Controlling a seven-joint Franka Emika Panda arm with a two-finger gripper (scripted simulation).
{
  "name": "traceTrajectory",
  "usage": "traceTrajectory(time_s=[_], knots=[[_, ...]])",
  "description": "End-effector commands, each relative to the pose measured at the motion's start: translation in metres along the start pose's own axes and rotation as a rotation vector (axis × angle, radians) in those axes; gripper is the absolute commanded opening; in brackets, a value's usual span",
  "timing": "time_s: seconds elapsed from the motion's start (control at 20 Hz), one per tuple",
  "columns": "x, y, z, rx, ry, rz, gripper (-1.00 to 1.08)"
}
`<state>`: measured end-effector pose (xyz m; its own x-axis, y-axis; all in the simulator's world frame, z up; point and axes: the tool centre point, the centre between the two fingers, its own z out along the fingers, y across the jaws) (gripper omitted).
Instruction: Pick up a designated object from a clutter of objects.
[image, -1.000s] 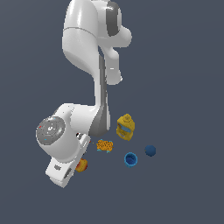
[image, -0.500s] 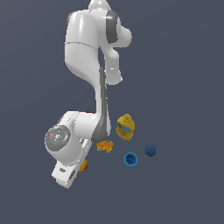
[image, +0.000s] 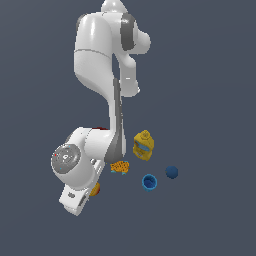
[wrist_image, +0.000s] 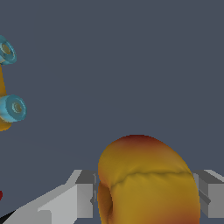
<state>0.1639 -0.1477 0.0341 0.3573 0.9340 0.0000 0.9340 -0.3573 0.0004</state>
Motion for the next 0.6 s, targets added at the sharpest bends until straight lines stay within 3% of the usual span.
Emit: traceTrajectory(time_s=[0.0,0.55], knots=[[0.0000,-0.0001,0.0002,0.000,0.000,0.000,-1.00],[-0.0022,-0.0041,-0.0066,0.000,0.000,0.000,-1.00]])
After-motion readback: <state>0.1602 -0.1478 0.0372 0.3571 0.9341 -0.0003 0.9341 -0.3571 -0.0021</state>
